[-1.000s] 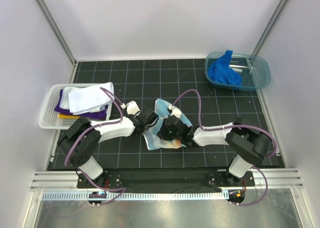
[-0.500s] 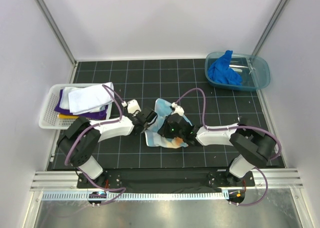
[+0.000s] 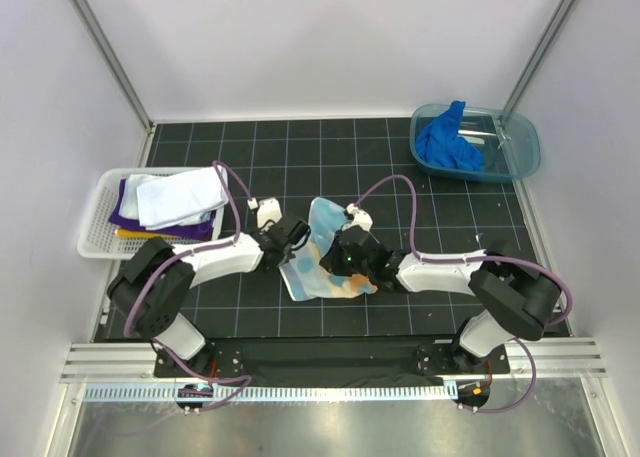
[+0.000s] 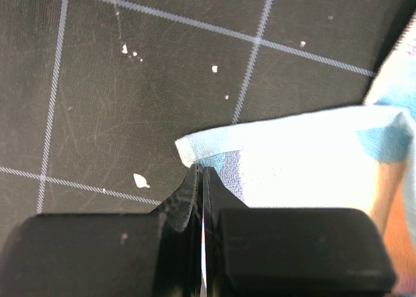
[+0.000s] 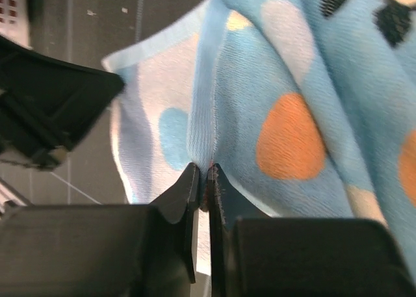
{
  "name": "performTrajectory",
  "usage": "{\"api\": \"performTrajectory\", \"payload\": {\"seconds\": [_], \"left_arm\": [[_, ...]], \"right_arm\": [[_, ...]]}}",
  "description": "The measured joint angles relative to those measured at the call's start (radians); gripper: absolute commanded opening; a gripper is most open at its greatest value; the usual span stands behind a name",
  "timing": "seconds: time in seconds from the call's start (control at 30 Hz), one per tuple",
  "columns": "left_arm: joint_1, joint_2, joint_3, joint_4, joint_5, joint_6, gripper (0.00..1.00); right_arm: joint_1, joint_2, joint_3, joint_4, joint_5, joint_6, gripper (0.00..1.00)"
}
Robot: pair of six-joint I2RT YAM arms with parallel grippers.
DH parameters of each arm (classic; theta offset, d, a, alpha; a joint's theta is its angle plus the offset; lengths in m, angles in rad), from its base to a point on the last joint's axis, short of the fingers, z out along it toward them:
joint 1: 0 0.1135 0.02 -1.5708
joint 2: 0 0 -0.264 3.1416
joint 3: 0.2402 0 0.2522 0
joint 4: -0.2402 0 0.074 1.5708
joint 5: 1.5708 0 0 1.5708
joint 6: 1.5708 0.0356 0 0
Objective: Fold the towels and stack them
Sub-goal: Flatten out the crumpled towel
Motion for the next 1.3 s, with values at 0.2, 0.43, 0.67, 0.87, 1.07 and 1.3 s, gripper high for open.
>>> {"api": "performTrajectory", "payload": {"seconds": [0.2,0.43,0.67,0.87,1.07,1.3], "left_arm": [[0.0,-0.123,-0.016,0.013,0.016,0.103,0.0],[0.0,-0.367,0.007,0.006,0.069,0.24,0.0],[0.0,-0.545,0.169,-0.016,0.184,0.426,0.0],[-0.001,-0.636,0.38,-0.019,0.342,0.587,0.0],[-0.001,-0.7,0.527,-0.023,0.503,0.714,0.0],[-0.002,-0.715,0.676,-0.024,0.649,0.744,0.0]], "right_arm": [[-0.002,-0.092,0.008,-0.169,0.069,-0.06,0.02],[-0.003,-0.32,0.135,-0.435,0.188,-0.22,0.02],[-0.003,-0.466,0.33,-0.62,0.255,-0.45,0.01],[-0.003,-0.499,0.589,-0.717,0.256,-0.638,0.01],[-0.003,-0.539,0.813,-0.78,0.198,-0.768,0.01],[-0.003,-0.562,1.005,-0.856,0.085,-0.803,0.01]]}}
